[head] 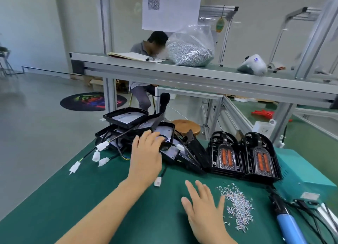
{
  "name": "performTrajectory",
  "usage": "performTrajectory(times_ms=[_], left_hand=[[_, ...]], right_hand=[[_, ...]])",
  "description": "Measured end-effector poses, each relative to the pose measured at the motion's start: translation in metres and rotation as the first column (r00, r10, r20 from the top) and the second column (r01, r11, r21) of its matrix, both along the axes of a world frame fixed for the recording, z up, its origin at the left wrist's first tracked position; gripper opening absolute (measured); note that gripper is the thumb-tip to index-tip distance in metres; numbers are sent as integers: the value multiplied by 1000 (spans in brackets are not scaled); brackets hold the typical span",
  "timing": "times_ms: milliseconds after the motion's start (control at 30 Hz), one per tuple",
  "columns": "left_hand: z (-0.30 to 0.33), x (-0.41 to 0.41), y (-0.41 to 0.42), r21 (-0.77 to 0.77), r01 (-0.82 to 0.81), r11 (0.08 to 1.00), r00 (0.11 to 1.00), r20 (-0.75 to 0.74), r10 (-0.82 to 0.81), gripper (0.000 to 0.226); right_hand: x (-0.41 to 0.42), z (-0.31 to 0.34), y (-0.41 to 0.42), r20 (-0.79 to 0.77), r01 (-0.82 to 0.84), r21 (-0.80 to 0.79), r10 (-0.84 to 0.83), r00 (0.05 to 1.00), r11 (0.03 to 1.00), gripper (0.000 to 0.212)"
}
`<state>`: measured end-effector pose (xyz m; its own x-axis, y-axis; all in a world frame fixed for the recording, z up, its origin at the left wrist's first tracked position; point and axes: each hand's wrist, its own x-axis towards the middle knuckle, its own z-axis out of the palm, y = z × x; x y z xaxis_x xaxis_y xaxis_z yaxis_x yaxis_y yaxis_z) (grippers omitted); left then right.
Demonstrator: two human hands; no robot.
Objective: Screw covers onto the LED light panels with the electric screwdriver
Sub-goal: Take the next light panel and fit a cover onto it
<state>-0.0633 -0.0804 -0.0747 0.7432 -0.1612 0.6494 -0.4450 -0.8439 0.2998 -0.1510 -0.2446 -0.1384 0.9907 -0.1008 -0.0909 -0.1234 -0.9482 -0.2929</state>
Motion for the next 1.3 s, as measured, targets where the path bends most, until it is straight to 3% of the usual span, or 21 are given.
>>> performTrajectory(times_ms=[133, 267, 367, 633, 800, 867, 933, 1067, 1133, 1200, 1300], left_hand=[[29, 48, 44, 34, -201, 979, 979, 50, 199, 52], [41, 94, 88, 239, -331, 913, 929, -85, 359, 64], [38, 115, 106, 403, -326, 855, 888, -178, 423, 57], [32, 134, 111, 542, -243, 804, 942, -68, 330, 25], [35, 132, 103, 287, -123, 950, 946, -256, 200, 40], [33, 128, 103, 357, -59, 932, 929, -322, 183, 61], [27, 125, 105, 509, -53, 859, 934, -280, 224, 71], [24, 127, 104, 618, -201, 760, 962, -23, 273, 40], [27, 127, 102, 663, -221, 715, 962, 28, 271, 27], [28, 128, 104, 665, -216, 715, 966, 41, 254, 21], [32, 123, 109, 568, -195, 800, 979, 64, 193, 22]], right_hand=[[3, 1, 8, -5, -12, -12, 12, 1000, 1000, 53], [5, 5, 11, -13, -16, -26, 15, 1000, 1000, 55], [6, 6, 13, -9, -16, -30, 16, 1000, 999, 56], [7, 3, 10, -8, 1, -34, -2, 1000, 999, 56], [4, 4, 11, 15, -7, -11, 7, 1000, 1000, 55], [4, 4, 12, 22, -9, 0, 9, 1000, 1000, 55], [3, 4, 14, 22, -13, -2, 13, 1000, 1000, 55], [5, 6, 19, 27, -28, 4, 28, 999, 1000, 56], [6, 7, 21, 29, -36, 2, 36, 999, 999, 57], [6, 7, 20, 30, -37, 3, 37, 999, 999, 57], [4, 9, 19, 37, -42, 8, 41, 998, 999, 57]])
